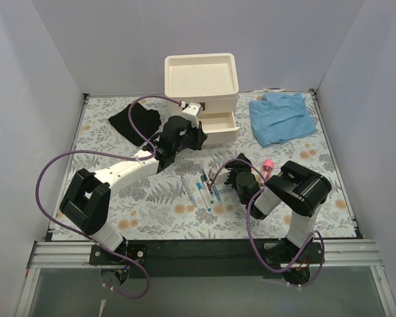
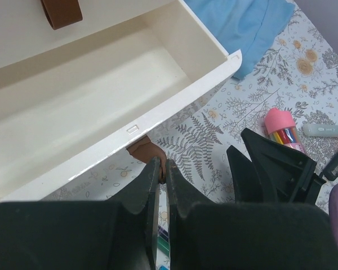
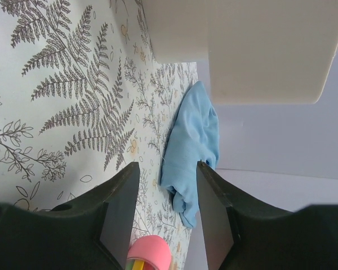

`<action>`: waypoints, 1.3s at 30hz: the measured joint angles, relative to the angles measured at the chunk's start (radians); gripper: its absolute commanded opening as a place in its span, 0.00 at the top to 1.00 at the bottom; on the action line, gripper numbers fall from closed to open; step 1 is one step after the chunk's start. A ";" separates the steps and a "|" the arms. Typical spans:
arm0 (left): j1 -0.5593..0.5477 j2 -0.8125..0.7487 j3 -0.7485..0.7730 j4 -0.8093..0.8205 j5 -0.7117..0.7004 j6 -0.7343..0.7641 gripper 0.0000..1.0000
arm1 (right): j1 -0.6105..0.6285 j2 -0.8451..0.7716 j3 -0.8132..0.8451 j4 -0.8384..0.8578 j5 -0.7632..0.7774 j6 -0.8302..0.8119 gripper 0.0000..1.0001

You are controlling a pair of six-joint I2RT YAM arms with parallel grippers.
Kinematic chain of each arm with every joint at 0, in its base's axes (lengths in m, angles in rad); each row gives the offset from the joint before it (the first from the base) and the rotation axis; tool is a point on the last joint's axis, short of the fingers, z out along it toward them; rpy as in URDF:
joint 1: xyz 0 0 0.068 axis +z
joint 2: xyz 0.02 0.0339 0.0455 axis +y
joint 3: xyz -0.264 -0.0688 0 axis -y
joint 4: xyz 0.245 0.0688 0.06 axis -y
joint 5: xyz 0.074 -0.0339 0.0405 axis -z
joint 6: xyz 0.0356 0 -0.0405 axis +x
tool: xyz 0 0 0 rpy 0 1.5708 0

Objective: Sort the stationery into containers
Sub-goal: Pick up the pen from the center of the board.

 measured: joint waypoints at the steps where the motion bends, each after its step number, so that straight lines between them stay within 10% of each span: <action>1: 0.000 0.000 0.000 -0.002 0.000 0.000 1.00 | 0.002 -0.005 -0.003 0.000 0.003 0.000 0.47; 4: 0.000 -0.003 0.000 -0.011 0.000 0.000 0.98 | 0.002 -0.011 -0.006 0.000 0.008 0.002 0.49; 6: 0.000 -0.005 0.000 -0.019 0.000 0.000 0.65 | 0.002 -0.016 -0.007 0.000 0.019 0.009 0.49; 9: -0.001 -0.011 0.000 -0.021 0.003 -0.003 0.43 | 0.002 -0.034 -0.007 -0.004 0.049 0.031 0.53; 20: -0.007 -0.153 0.034 -0.098 0.006 0.038 0.30 | 0.009 -0.204 -0.015 -0.005 0.254 0.049 0.28; 29: 0.001 -0.293 0.013 -0.026 -0.100 0.272 0.18 | -0.050 -0.278 0.124 -0.062 0.367 0.103 0.30; 39: 0.172 -0.299 -0.011 -0.021 -0.169 0.340 0.15 | -0.277 -0.260 1.056 -1.180 0.023 0.789 0.04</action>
